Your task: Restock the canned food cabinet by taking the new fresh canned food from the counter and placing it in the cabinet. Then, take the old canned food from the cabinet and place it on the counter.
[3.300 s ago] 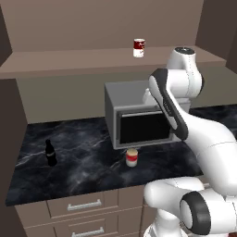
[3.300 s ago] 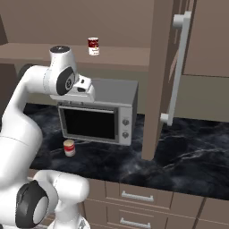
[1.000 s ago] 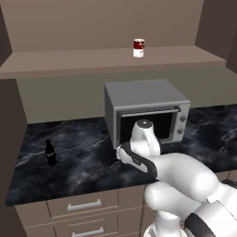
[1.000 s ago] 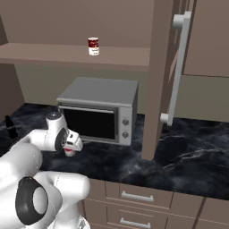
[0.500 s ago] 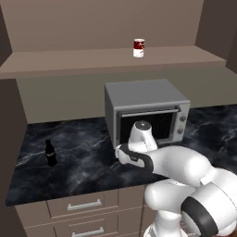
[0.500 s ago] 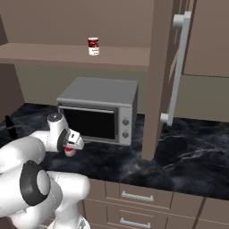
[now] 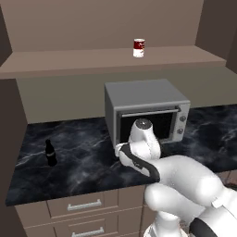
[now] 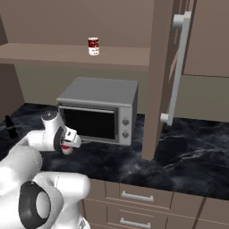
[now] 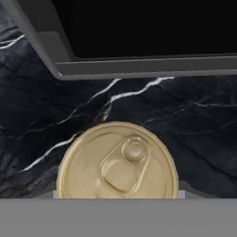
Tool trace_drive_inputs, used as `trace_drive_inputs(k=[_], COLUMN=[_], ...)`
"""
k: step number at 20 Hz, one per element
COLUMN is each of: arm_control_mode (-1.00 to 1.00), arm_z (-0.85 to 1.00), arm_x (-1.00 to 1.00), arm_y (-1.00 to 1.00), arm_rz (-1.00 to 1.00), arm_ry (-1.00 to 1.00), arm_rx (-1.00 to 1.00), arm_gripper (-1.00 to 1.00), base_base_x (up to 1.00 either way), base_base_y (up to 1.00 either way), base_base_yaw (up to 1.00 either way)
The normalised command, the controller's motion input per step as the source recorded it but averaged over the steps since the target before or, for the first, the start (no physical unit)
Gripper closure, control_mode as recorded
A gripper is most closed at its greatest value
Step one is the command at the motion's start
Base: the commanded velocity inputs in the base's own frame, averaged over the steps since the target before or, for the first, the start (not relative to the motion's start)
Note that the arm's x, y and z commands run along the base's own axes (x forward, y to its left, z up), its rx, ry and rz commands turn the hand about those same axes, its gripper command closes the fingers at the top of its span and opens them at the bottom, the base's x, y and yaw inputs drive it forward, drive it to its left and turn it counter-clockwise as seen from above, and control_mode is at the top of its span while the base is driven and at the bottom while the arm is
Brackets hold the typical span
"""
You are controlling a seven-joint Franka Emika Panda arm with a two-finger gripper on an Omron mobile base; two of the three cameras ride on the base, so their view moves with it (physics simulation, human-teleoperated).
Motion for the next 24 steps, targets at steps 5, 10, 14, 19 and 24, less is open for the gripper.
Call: trace_drive_inputs(k=[5, 10, 14, 19, 24], arm_control_mode=[-1.00, -1.00, -1.00, -1.00, -1.00], arm_z=[0.79, 1.00, 1.00, 1.00, 1.00], arm_x=[-1.00, -1.00, -1.00, -0.67, 0.02], arm_y=[-0.15, -0.32, -0.41, -0.64, -0.72], arm_rz=[-0.07, -0.02, -0.01, 0.00, 0.00], arm_ry=[-0.34, -0.27, -0.18, -0.23, -0.39], arm_rx=[0.00, 0.00, 0.00, 0.00, 0.00], arm_gripper=[1.00, 1.00, 1.00, 1.00, 1.00], base_base_x=[0.00, 0.00, 0.00, 0.00, 0.00], base_base_y=[0.00, 0.00, 0.00, 0.00, 0.00], base_base_yaw=[0.00, 0.00, 0.00, 0.00, 0.00])
